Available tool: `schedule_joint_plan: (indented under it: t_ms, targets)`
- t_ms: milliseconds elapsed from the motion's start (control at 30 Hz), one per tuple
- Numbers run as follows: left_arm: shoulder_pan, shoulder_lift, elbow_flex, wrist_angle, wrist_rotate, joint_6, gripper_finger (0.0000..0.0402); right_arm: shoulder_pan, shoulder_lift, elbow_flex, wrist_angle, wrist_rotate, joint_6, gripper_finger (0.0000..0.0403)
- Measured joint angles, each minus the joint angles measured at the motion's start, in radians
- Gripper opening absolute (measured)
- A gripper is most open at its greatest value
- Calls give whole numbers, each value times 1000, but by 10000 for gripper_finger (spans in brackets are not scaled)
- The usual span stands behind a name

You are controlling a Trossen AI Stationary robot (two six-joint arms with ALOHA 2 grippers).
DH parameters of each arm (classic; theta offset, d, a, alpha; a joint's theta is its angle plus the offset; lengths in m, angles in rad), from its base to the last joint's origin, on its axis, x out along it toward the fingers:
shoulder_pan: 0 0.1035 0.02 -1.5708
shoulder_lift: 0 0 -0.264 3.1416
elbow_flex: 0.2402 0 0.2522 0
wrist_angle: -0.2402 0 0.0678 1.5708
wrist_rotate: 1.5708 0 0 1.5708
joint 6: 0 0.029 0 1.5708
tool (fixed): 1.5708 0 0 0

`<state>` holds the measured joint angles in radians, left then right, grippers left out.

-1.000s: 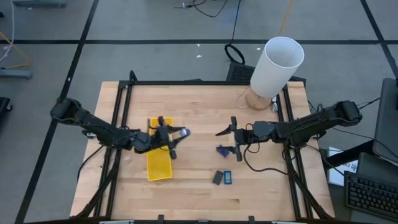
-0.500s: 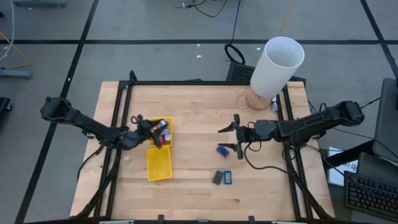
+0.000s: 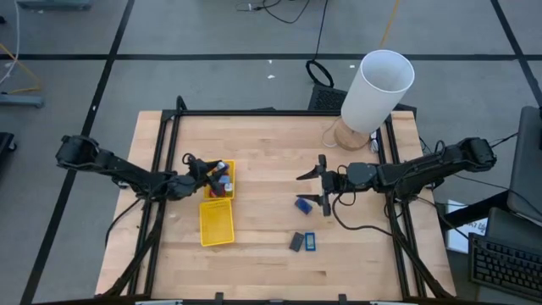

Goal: Pick & Place Office items
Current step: Put the blue charger adapter into the top yellow bin, then put the top blue digital timer into the bottom yellow bin

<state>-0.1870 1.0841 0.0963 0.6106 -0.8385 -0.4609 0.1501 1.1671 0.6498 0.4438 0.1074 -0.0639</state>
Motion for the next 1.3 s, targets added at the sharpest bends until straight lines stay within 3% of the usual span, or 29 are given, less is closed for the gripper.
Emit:
schedule_joint_plan:
  t_ms: [233, 467, 633, 933, 1300]
  targets:
    - [27, 32, 0, -2, 1, -57, 208, 0, 0, 0, 0, 0, 0, 235]
    - [30, 35, 0, 0, 2, -79, 232, 0, 0, 0, 0, -2, 0, 233]
    - [30, 35, 0, 1, 11, -94, 227, 0, 0, 0, 0, -3, 0, 231]
    - [30, 35, 1, 76, 215, -89, 197, 0, 0, 0, 0, -3, 0, 229]
    - [30, 34, 1, 100, 238, -84, 158, 0, 0, 0, -11, -3, 0, 230]
